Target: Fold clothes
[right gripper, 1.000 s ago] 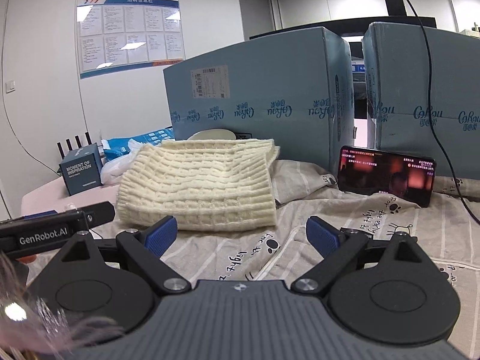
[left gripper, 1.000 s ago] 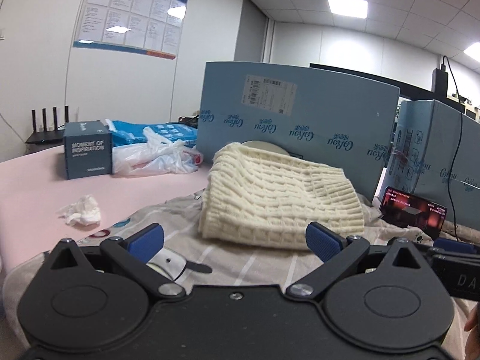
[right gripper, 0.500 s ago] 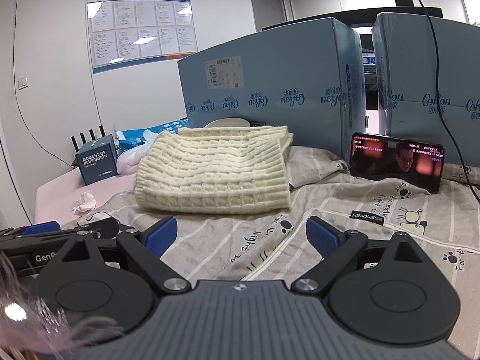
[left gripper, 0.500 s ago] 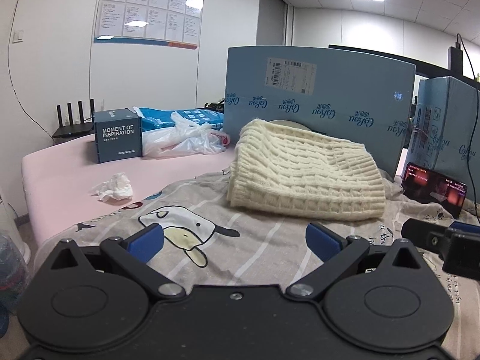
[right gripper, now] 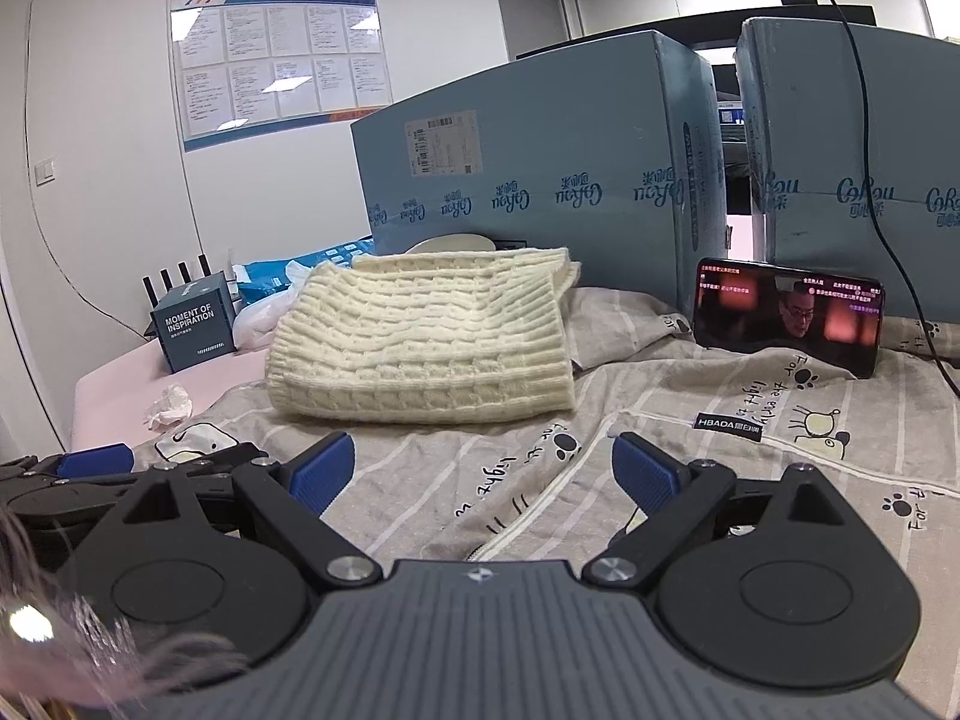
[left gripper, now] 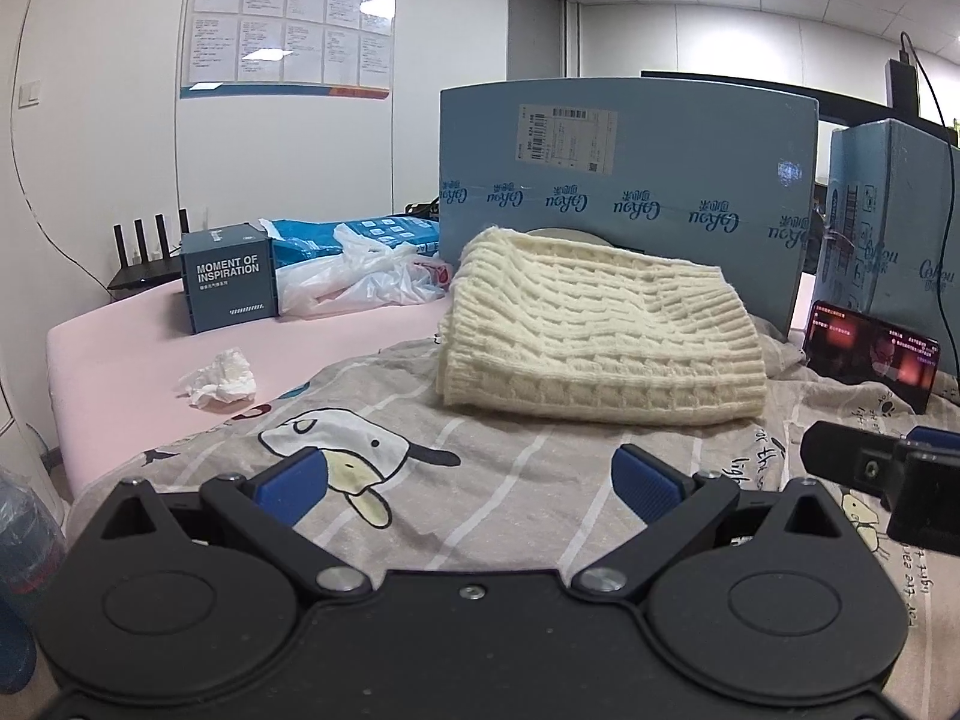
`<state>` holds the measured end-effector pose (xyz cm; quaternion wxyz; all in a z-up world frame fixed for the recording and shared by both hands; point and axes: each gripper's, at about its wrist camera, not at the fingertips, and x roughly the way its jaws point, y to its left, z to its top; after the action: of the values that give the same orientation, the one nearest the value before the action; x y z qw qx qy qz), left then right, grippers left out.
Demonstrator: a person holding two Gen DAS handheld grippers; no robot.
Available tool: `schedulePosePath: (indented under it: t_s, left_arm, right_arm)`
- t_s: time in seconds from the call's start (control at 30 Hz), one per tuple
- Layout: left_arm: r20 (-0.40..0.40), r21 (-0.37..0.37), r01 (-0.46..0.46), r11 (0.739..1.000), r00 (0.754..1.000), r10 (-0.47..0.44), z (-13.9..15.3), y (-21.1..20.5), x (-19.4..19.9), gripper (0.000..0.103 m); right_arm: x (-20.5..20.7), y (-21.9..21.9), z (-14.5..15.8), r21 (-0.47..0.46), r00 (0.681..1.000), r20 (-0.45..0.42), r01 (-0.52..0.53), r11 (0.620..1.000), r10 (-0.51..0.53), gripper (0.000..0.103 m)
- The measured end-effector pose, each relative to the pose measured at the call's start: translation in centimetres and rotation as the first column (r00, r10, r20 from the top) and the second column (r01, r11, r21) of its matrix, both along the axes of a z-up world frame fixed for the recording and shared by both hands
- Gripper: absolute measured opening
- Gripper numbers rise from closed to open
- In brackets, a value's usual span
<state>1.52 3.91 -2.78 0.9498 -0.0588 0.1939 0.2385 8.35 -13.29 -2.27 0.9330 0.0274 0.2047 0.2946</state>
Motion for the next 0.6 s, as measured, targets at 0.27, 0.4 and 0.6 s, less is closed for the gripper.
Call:
schedulePosePath:
  t_s: [0.27, 0.4, 0.6]
  left_arm:
    - [-0.009, 0.009, 0.004, 1.000, 1.000, -0.004, -0.05, -0.28, 0.22, 0.103]
    - [-0.009, 0.011, 0.000, 1.000, 1.000, 0.000, -0.02, -0.38, 0.21, 0.103]
    - [-0.009, 0.014, 0.001, 1.000, 1.000, -0.001, -0.03, -0.53, 0.26, 0.103]
  right_arm:
    - [0.20, -0.20, -0.20, 0.003, 1.000, -0.014, 0.008, 1.000, -0.008, 0.093]
    - [0.27, -0.24, -0.30, 0.005, 1.000, -0.018, 0.005, 1.000, -0.005, 0.093]
    - [0.35, -0.25, -0.40, 0.007, 1.000, -0.024, 0.012, 1.000, -0.012, 0.093]
